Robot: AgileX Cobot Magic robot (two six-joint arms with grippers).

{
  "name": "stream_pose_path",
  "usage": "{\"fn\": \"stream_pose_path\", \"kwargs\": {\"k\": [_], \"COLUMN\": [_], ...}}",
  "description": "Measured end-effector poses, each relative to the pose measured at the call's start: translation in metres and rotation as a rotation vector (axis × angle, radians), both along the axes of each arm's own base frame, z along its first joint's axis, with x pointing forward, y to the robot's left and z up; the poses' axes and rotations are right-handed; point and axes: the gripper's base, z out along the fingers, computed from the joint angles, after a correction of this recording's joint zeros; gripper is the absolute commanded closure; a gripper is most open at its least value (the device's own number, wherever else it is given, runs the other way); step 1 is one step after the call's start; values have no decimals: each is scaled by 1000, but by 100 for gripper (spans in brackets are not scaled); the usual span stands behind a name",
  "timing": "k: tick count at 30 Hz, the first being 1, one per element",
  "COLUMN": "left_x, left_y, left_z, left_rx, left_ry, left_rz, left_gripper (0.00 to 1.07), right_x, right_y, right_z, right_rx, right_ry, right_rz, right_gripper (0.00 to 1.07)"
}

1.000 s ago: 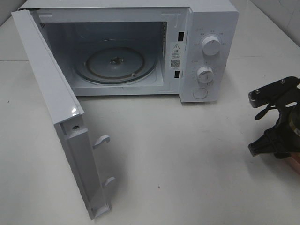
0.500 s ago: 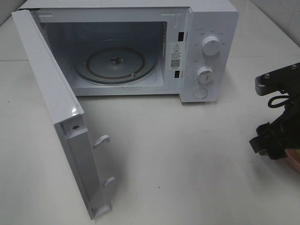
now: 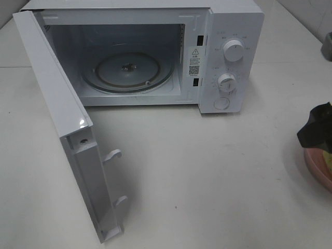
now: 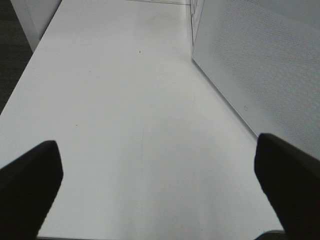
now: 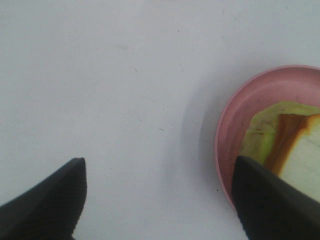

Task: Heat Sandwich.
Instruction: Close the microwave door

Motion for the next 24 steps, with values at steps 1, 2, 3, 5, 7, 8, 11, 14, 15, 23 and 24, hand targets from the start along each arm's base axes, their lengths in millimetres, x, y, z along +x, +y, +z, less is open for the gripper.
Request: {"fn": "stream_pose_path", "kwargs": {"k": [1,2,3,5,7,8,11,14,15,23,24], "left_x": [0,0,0,0,0,0,0,0,0,0,0], "left_y": [0,0,0,0,0,0,0,0,0,0,0], "left_z": [0,0,0,0,0,0,0,0,0,0,0], "left_rx": [0,0,0,0,0,0,0,0,0,0,0], "left_ry": [0,0,0,0,0,0,0,0,0,0,0], "left_rz": [0,0,0,0,0,0,0,0,0,0,0], "left_gripper": [7,7,7,7,7,7,7,7,7,7,7], "right_x": [0,-4,-7,-19,-22,-29,-37,-46,-50,-75,-75], "right_y": [0,-1,-2,-6,-8,-10,-13,-17,-18,-28,-28], "right_z": [0,5,8,16,18,21,25,28,29,33,33], "right_rx": [0,4,10,22,23,26,29,37,38,25,25], "right_ry": [0,-8,-19,-32,-35,-39,-41,-45,-44,-2,-2], "right_rz": [0,0,-1,-7,-9,-13,-17,-22,-24,-42,-42], "right_gripper": [31,31,31,31,31,31,31,31,31,31,31]}}
